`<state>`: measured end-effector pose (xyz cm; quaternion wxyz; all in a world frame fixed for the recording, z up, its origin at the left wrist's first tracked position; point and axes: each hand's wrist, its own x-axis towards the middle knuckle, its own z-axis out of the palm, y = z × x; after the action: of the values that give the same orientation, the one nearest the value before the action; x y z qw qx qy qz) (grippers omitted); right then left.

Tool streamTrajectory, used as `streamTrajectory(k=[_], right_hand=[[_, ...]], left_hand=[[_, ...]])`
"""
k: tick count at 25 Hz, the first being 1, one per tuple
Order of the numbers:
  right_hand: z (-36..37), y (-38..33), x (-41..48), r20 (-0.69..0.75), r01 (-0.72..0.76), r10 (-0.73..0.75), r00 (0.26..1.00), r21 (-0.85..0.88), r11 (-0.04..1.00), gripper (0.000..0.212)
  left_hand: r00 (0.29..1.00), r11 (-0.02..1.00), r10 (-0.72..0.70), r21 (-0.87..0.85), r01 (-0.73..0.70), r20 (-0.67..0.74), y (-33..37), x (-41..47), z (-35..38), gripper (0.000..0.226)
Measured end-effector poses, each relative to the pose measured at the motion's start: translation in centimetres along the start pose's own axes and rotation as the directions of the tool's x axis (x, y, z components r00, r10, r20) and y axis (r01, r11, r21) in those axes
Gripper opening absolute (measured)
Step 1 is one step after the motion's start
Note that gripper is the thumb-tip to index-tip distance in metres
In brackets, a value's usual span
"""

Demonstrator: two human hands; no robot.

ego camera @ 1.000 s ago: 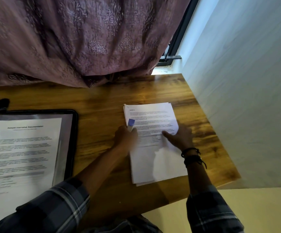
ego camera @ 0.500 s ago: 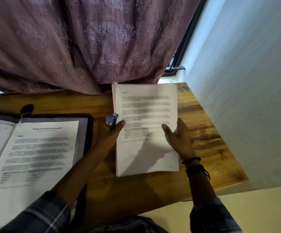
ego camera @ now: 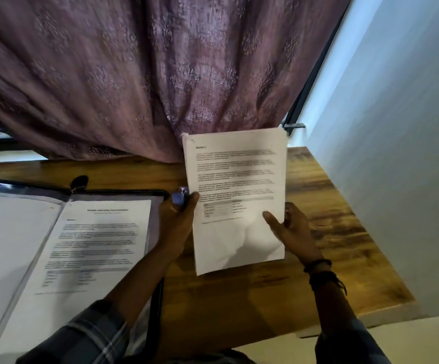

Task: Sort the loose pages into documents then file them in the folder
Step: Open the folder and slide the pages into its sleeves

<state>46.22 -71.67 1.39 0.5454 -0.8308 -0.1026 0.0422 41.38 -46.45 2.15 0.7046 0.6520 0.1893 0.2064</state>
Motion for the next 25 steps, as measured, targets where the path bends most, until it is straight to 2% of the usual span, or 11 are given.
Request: streamTrajectory(k=[2,3,6,10,14,17,19,20,21,23,25], right_hand=[[-1.4,0.9,-0.3,0.253,-0.114,0.145,0.957,-0.132,0.985,0.039],[-1.9,1.6,-0.5,0.320,-0.134,0.205,0.925,-0.231,0.964,0.046],[-2.9,3.2,0.3,0.207,-0.245,0.342,0.916,-0.385,0.890,0.044],[-4.4,4.6,2.4,0.313,-0.189,0.327,0.891,-0.401,0.897,0.047],[-5.4,3.7,4.7,0.331,-0.174,0.408,0.851,-0.555,0.814,0.050],[-5.5,3.3,6.1,0.184,-0.190,0.391,0.902,-0.644,0.741,0.059],[-3.9,2.9,5.4,-0.019,-0.163,0.220,0.975,-0.735,0.658,0.060],[-2.3,2.3,4.5,-0.079,-0.131,0.107,0.991,-0.702,0.700,0.057],[-0.3,1.4,3.1,-0.078,-0.085,0.049,0.996,-0.587,0.805,0.050],[4.1,-0.9,-0.4,0.106,-0.043,0.082,0.991,-0.331,0.943,0.037],[7.6,-2.2,-3.9,0.325,-0.053,0.143,0.935,-0.269,0.962,0.033]], left_hand=[[0.968,0.972,-0.233,-0.042,0.230,-0.096,-0.7,-0.3,0.0,0.010],[0.927,0.935,-0.352,0.005,0.356,-0.128,-1.4,-0.7,-0.1,0.013],[0.814,0.806,-0.566,0.119,0.579,-0.129,-4.4,-2.7,-1.0,0.019],[0.758,0.755,-0.649,0.068,0.653,-0.073,-5.7,-4.7,-2.7,0.022],[0.767,0.779,-0.615,0.007,0.626,-0.184,-5.5,-2.6,-3.7,0.036],[0.760,0.769,-0.624,0.028,0.639,-0.182,-5.1,-2.4,-3.5,0.034],[0.706,0.717,-0.692,-0.035,0.696,-0.154,-4.8,-3.3,-3.2,0.029],[0.665,0.675,-0.737,-0.078,0.734,-0.124,-4.8,-3.7,-3.1,0.030],[0.625,0.630,-0.776,-0.117,0.768,-0.084,-4.7,-4.1,-3.0,0.032],[0.575,0.562,-0.818,-0.180,0.808,0.028,-4.3,-4.7,-2.7,0.031],[0.540,0.504,-0.835,-0.244,0.828,0.107,-3.7,-4.9,-2.3,0.028]])
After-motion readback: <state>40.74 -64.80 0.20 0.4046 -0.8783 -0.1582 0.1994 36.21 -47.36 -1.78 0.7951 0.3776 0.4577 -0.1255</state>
